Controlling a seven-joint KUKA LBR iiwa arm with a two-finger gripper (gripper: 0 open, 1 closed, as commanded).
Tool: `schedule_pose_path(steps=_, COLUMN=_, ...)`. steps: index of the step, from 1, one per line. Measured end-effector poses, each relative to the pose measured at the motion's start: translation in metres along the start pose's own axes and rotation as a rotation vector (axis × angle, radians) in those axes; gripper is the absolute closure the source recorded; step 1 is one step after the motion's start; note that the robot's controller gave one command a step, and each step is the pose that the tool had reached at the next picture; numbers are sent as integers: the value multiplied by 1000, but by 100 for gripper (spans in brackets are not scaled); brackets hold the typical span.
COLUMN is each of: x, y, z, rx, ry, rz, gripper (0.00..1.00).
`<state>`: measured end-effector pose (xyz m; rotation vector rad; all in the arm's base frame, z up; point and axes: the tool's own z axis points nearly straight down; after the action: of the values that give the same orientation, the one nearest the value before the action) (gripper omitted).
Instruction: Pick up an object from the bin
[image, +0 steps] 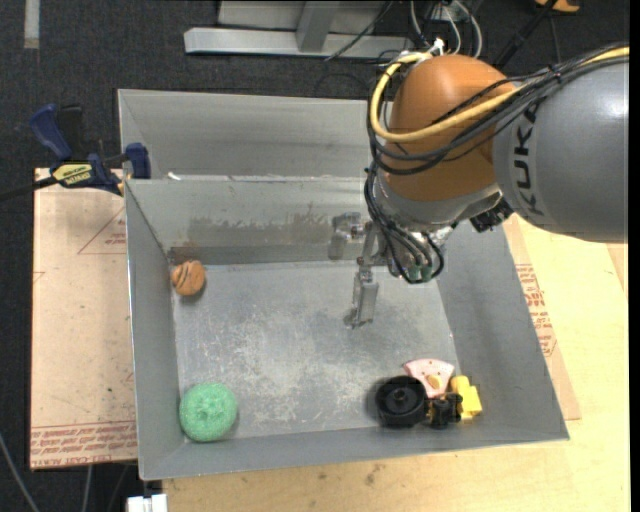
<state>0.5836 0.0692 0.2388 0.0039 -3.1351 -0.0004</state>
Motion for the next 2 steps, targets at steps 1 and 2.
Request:
schedule_pose_path(steps=1, x=-1, y=0, z=-5, rx=-1, ry=-8, rz=2, gripper=0)
schedule_pose_path(steps=2, x=15, y=-52, z=42, rx=-2, ry=-11, rz=9, gripper=0)
